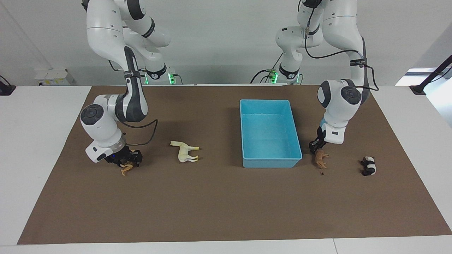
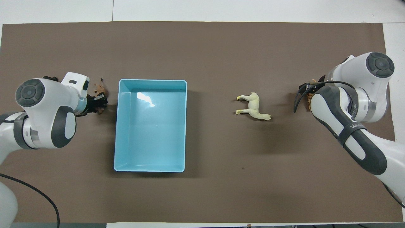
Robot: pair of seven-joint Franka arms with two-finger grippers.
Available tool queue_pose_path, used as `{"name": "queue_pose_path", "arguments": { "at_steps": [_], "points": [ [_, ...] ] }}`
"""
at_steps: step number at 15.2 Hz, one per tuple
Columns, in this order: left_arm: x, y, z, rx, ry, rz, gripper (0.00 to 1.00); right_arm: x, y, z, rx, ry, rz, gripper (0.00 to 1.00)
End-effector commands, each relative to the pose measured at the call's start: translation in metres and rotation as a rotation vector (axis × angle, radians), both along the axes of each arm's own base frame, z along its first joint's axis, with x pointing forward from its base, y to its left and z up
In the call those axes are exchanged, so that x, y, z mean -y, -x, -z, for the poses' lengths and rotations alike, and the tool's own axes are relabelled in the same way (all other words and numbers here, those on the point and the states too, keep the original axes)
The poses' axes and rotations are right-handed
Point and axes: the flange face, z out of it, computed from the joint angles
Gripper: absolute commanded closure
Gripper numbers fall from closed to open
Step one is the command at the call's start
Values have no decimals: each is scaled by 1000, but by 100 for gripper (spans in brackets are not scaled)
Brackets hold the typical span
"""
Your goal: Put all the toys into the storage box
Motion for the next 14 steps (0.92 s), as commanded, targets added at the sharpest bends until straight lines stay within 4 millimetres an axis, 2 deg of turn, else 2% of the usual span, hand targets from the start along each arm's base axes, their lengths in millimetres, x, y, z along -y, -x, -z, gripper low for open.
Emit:
{"name": "queue_pose_path", "arguments": {
  "at_steps": [1, 4, 5, 6, 7, 9, 10, 11, 12, 14],
  "points": [
    [25, -16, -52, -63, -8, 17, 100, 2, 6, 5, 15, -1, 28, 100],
    [73, 1, -78, -86, -10, -1, 100, -2, 3, 1, 18, -1, 24, 100],
    [91, 6, -78, -84, -12, -21, 100, -3, 1, -2, 20, 0, 21, 100],
    [118, 14, -80, -81, -16, -37, 100, -6, -2, -9, 20, 0, 19, 100],
    [142, 25, -79, -87, -23, -37, 100, -10, -7, -22, 14, 0, 14, 100],
    [172, 45, -77, -90, -30, -20, 100, -12, -20, -69, 12, 0, 18, 100],
    [186, 55, -72, -101, -37, 3, 71, -14, -24, -98, 18, 1, 18, 100],
    [191, 63, -71, -106, -41, 16, 15, -20, -26, -127, 24, 0, 9, 100],
    [194, 67, -71, -110, -43, 34, 0, -38, -27, -154, 24, -4, -6, 100],
    [192, 69, -84, -93, -36, 47, 0, -69, -29, -206, 15, -9, 49, 100]
  ]
}}
